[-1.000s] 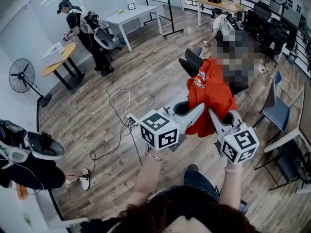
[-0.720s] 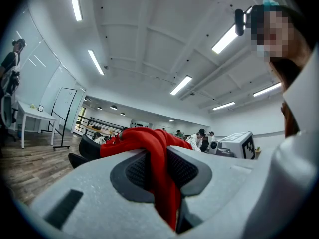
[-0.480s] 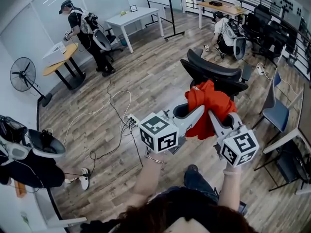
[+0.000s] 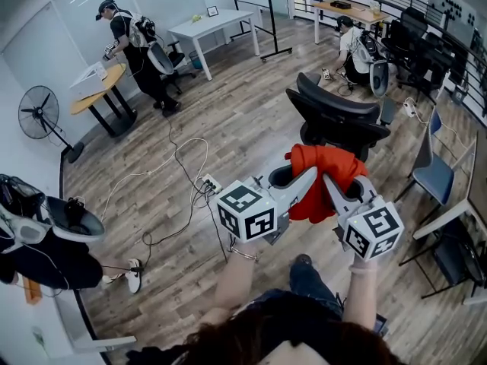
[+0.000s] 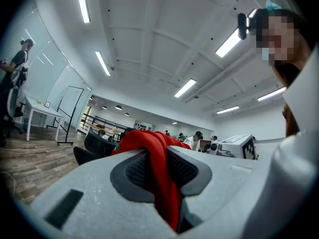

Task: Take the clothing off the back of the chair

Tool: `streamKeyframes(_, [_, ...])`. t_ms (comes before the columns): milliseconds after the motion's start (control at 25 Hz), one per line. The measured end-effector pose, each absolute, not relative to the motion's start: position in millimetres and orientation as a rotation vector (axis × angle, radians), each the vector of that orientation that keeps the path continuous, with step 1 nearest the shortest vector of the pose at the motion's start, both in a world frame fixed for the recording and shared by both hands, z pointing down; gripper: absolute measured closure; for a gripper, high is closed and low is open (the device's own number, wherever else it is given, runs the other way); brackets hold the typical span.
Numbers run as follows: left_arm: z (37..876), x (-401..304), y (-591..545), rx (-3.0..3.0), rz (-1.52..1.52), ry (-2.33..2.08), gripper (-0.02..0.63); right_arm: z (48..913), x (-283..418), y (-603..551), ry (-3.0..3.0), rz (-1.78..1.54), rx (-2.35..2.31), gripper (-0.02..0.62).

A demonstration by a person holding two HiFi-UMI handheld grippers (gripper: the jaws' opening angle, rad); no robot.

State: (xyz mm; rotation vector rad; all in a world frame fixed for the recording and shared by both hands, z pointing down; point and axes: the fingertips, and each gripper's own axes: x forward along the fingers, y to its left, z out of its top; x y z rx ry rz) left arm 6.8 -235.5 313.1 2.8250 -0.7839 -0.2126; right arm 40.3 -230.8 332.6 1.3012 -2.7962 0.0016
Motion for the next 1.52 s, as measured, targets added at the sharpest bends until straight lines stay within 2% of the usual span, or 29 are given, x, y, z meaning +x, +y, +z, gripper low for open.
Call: streamKeyframes(1520, [302,-4,-151,2.839,-0.253,-0.862,0.525,321,30,-149,-2.821,-0.040,1.319,0.540])
